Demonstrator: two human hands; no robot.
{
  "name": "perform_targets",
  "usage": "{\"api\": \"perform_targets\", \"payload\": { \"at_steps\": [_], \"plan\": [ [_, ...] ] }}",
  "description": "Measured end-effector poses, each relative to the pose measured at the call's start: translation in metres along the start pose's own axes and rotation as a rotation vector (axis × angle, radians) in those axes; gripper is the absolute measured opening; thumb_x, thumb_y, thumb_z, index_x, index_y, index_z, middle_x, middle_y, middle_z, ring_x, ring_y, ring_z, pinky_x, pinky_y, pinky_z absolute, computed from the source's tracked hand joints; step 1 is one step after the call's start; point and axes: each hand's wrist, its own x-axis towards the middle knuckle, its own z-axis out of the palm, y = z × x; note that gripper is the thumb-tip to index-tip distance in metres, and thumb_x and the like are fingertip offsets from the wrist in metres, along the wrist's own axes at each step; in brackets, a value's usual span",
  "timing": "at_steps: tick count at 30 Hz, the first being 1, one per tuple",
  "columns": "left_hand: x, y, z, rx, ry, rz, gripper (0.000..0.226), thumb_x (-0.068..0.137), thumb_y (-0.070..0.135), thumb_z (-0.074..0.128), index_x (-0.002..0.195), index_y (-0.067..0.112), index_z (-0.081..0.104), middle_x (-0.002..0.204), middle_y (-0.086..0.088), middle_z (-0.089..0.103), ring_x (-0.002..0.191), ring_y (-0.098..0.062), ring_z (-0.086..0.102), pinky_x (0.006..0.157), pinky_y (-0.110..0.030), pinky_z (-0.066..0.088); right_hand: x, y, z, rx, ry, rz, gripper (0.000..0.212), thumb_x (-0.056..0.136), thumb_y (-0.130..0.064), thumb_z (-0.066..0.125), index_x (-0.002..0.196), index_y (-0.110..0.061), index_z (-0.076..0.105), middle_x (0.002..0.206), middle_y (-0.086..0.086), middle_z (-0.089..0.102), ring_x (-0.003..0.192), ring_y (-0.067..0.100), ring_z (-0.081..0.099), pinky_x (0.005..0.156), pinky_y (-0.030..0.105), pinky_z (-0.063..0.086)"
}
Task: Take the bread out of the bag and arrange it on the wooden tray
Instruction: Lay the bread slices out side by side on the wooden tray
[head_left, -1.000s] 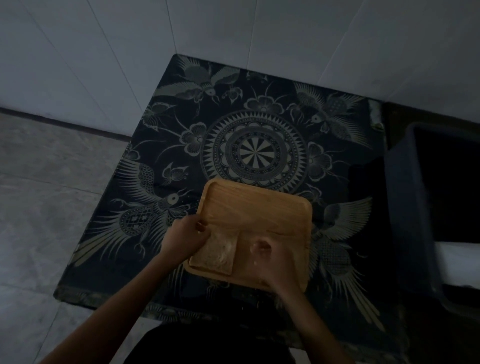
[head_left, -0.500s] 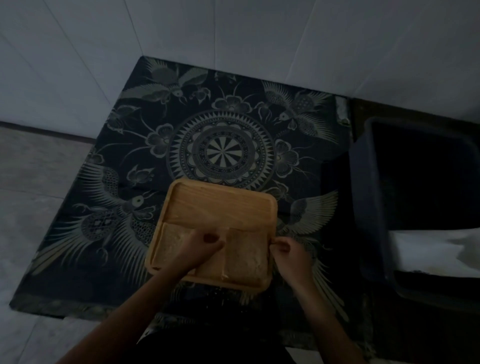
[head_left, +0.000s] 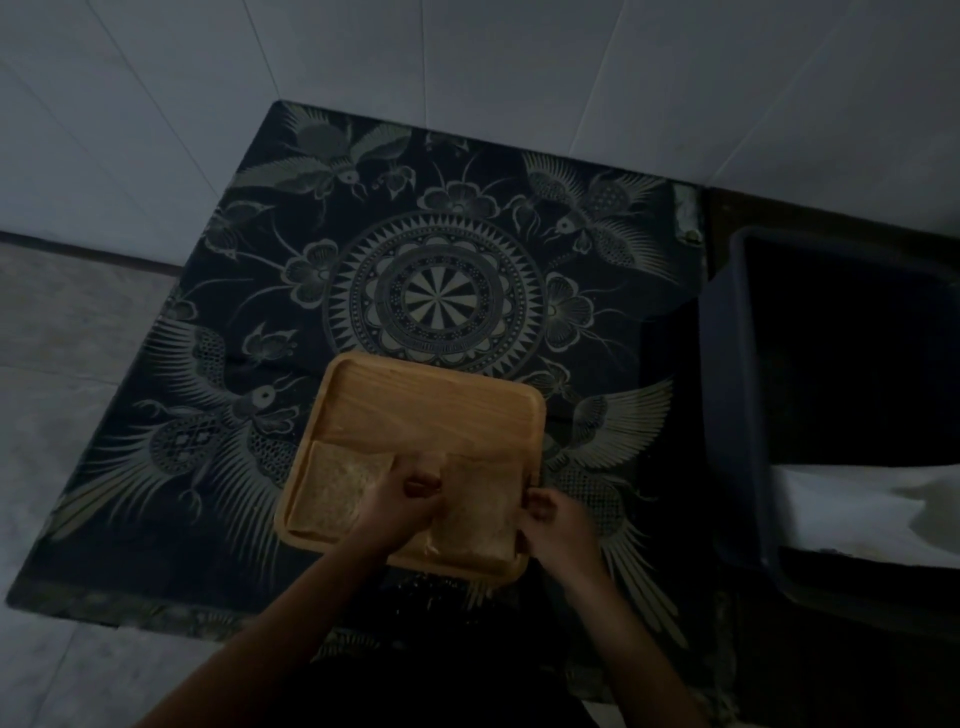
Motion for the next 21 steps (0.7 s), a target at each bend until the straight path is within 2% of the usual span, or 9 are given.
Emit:
{"api": "perform_targets", "payload": {
  "at_steps": [3,5,7,12,16,17,19,21],
  "plan": [
    [-0.002,0.008,-0.004,-0.062,-0.025,0.004,0.015,0.086,0.003,0.075,0.099,0.001,0.069,0.086,-0.014,0.067,0.073,-0.023,0.065,0.064,-0.032,0.054,-0.001,-0.009,-0.001,0.094,-0.039,0.046,0.017,0.083,-0.029,0.084,0.095,-0.025,0.072,0.097,0.0,0.077,0.088,0.021,0.076,0.079,0.046,0.065],
    [-0.002,0.013,-0.012,-0.079,-0.022,0.017,0.012,0.087,0.006,0.075,0.097,0.008,0.07,0.087,-0.008,0.068,0.072,-0.016,0.066,0.06,-0.025,0.053,-0.002,-0.018,0.001,0.145,-0.074,0.08,0.017,0.084,-0.026,0.085,0.097,-0.022,0.075,0.097,0.004,0.078,0.083,0.023,0.077,0.067,0.038,0.065],
    [0.0,0.019,-0.023,-0.072,-0.008,0.026,0.015,0.086,0.013,0.076,0.101,0.012,0.071,0.093,-0.005,0.07,0.079,-0.014,0.069,0.06,-0.021,0.052,-0.001,-0.027,0.006,0.192,-0.111,0.088,0.016,0.085,-0.023,0.083,0.099,-0.019,0.077,0.097,0.005,0.08,0.082,0.023,0.078,0.063,0.031,0.062],
    [0.015,0.035,-0.06,-0.063,-0.008,0.09,0.017,0.086,0.017,0.077,0.102,0.017,0.071,0.101,-0.004,0.072,0.095,-0.02,0.07,0.066,-0.025,0.054,0.007,-0.057,0.027,0.261,-0.142,0.031,0.015,0.087,-0.019,0.081,0.1,-0.018,0.075,0.101,0.004,0.078,0.081,0.015,0.078,0.062,0.026,0.063],
    [0.036,0.05,-0.094,-0.01,0.026,0.098,0.021,0.084,0.02,0.079,0.103,0.018,0.071,0.1,-0.005,0.073,0.094,-0.02,0.07,0.072,-0.03,0.056,0.025,-0.086,0.055,0.223,-0.142,0.005,0.027,0.085,-0.021,0.083,0.109,-0.014,0.073,0.108,0.008,0.077,0.096,0.023,0.076,0.086,0.042,0.064],
    [0.041,0.053,-0.102,0.011,0.048,0.106,0.021,0.083,0.019,0.079,0.103,0.016,0.072,0.098,-0.006,0.074,0.093,-0.021,0.071,0.074,-0.033,0.058,0.03,-0.093,0.062,0.214,-0.142,0.011,0.028,0.084,-0.02,0.083,0.109,-0.013,0.072,0.108,0.009,0.077,0.097,0.023,0.076,0.086,0.042,0.064],
    [0.053,0.057,-0.116,0.04,0.082,0.114,0.02,0.083,0.015,0.079,0.102,0.012,0.073,0.095,-0.008,0.075,0.09,-0.023,0.073,0.078,-0.04,0.062,0.039,-0.105,0.077,0.236,-0.149,0.028,0.025,0.086,-0.017,0.082,0.108,-0.011,0.071,0.105,0.009,0.077,0.093,0.02,0.077,0.074,0.032,0.066],
    [0.062,0.058,-0.128,0.066,0.115,0.11,0.02,0.083,0.012,0.079,0.102,0.011,0.073,0.092,-0.008,0.075,0.09,-0.024,0.073,0.078,-0.039,0.062,0.048,-0.113,0.091,0.242,-0.149,0.021,0.024,0.087,-0.016,0.081,0.109,-0.012,0.071,0.105,0.007,0.076,0.091,0.015,0.076,0.062,0.02,0.062]
  ]
}}
